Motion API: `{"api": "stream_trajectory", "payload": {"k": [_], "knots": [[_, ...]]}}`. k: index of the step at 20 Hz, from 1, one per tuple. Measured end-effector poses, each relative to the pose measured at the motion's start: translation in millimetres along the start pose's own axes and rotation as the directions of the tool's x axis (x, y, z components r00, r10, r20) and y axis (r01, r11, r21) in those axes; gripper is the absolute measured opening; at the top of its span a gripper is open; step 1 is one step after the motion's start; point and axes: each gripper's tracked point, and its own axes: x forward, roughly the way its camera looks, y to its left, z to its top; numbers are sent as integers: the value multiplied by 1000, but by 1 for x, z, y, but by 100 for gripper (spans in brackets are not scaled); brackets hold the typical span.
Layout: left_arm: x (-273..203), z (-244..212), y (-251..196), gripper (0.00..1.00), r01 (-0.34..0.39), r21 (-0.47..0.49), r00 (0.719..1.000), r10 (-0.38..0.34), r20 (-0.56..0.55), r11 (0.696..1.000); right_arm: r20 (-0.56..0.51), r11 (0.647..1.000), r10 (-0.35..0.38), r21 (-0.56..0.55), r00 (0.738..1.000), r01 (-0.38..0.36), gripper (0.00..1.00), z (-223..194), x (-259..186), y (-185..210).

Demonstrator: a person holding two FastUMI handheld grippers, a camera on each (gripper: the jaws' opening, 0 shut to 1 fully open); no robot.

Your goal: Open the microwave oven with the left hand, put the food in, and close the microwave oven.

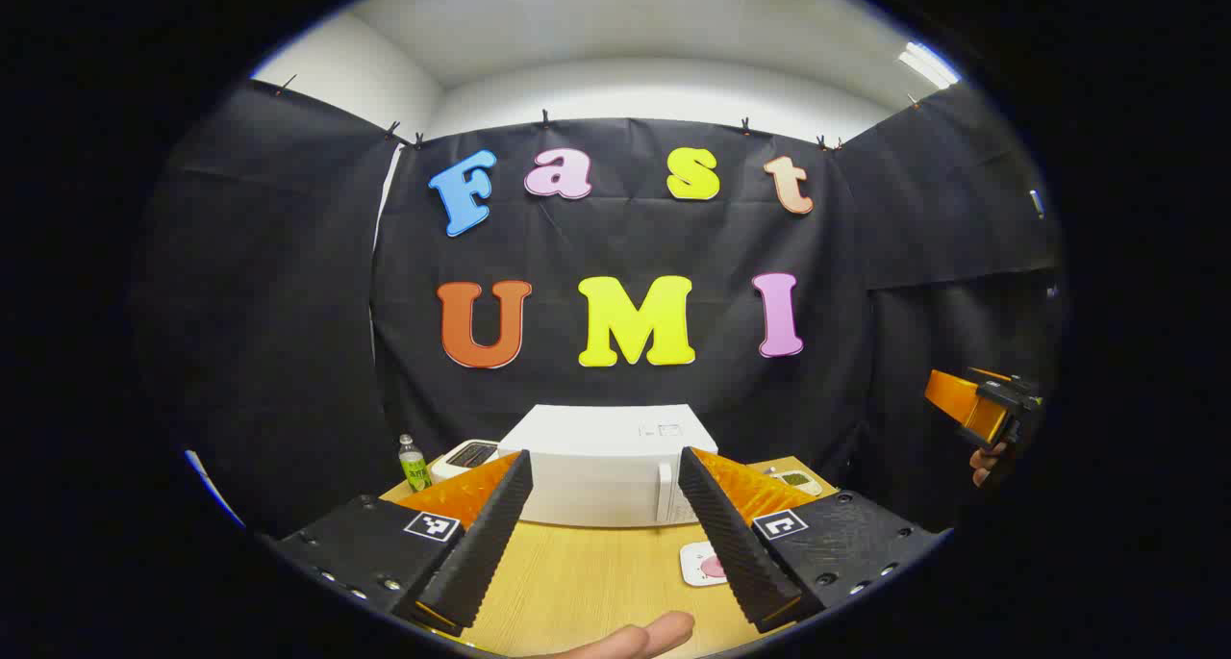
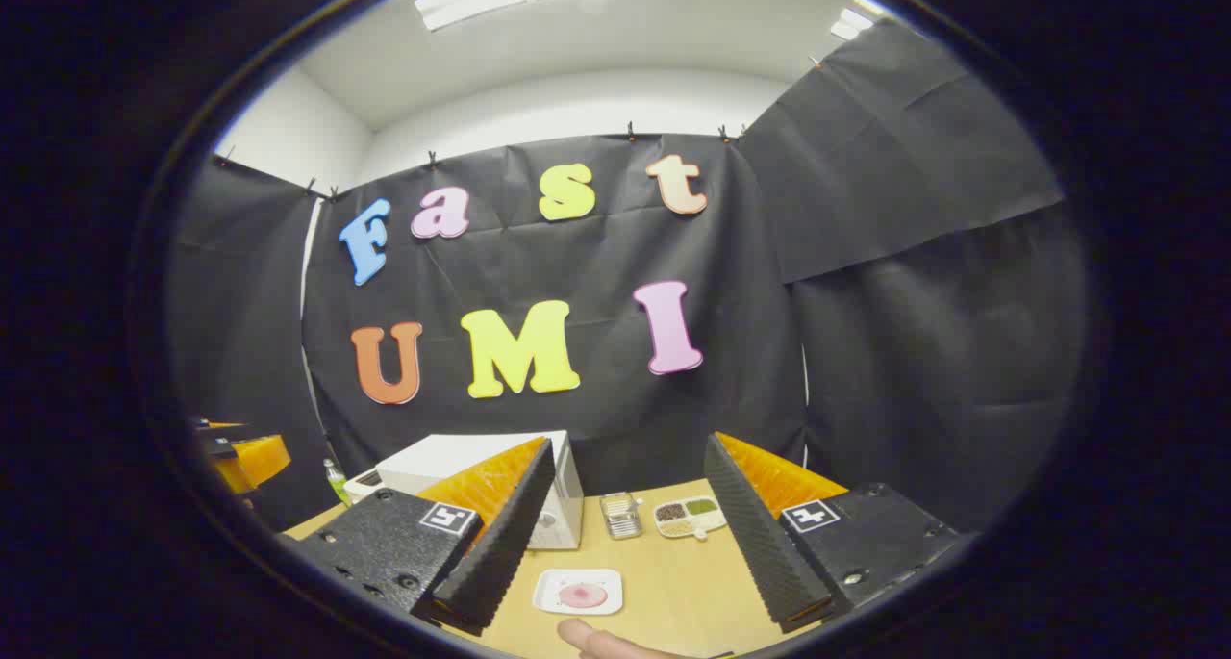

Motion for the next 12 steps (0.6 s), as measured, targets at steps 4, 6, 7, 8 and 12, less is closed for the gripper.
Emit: {"api": "stream_trajectory", "payload": {"k": [4, 6, 7, 8, 12], "knots": [[-3, 7, -1, 94, -4, 13, 1000, 4, 17, 1000, 4, 999, 38, -38, 999, -38, 100, 5, -8, 16], [-6, 8, -8, 94, 15, 20, 1000, -15, 26, 1000, 5, 998, 51, -47, 999, -50, 91, 6, -13, 20], [-7, 5, -11, 94, 27, 18, 999, -27, 23, 999, 2, 997, 58, -42, 998, -58, 91, 5, -16, 23], [-8, 5, -12, 94, 31, 16, 999, -31, 19, 999, 4, 997, 62, -40, 998, -62, 100, 6, -18, 24], [-7, 2, -8, 95, 25, 12, 1000, -25, 15, 1000, 18, 997, 56, -50, 998, -55, 100, 10, -22, 21]]}}
